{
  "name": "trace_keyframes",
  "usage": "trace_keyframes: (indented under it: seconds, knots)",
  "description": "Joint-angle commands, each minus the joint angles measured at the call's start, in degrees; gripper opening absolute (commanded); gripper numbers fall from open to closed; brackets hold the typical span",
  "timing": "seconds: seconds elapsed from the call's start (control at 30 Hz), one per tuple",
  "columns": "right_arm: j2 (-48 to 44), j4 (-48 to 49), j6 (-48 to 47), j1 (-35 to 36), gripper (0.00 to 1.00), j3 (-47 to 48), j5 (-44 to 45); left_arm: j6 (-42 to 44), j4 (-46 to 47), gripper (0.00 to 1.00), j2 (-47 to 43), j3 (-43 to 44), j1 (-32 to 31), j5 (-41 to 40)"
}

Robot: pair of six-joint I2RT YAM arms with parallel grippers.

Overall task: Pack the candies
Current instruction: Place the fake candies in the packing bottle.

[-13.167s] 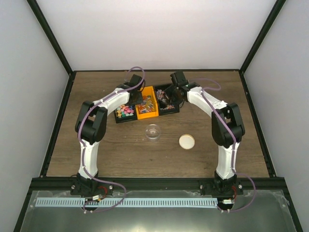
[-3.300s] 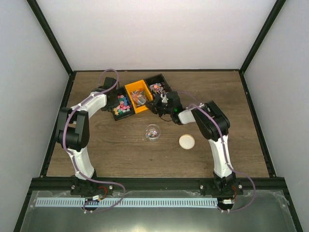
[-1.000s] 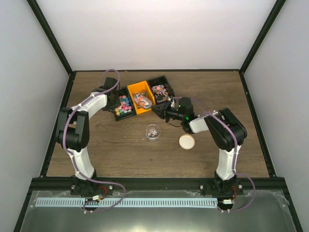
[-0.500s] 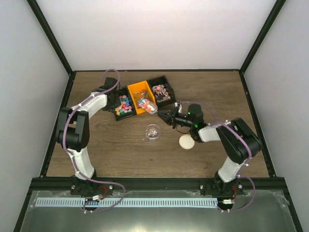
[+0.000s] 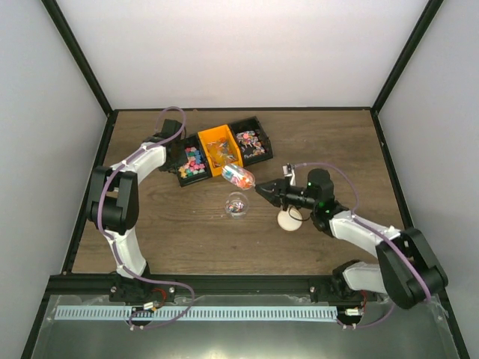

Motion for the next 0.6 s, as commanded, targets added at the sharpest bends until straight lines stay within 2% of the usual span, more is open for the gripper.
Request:
trace_keyframes:
  seconds: [0.0,0.17,0.57]
  knots:
    - [-5.6,-14.5,-6.7,-0.3,0.01,-0.3,-1.3,0.1,-1.6,0.04,3.6,-2.1,-0.2,2.9]
    - [-9.9,-32.8,-14.6,-0.3,0.01,3.3,-0.1,0.1,-1.6,0.04,3.9,-2.0,-0.2,3.1]
    - [-18.4,-49.4,-20.2,-0.2,0.01,4.2,1.3,0.2,-1.3,0.04,4.1,-2.1,-0.2,3.2]
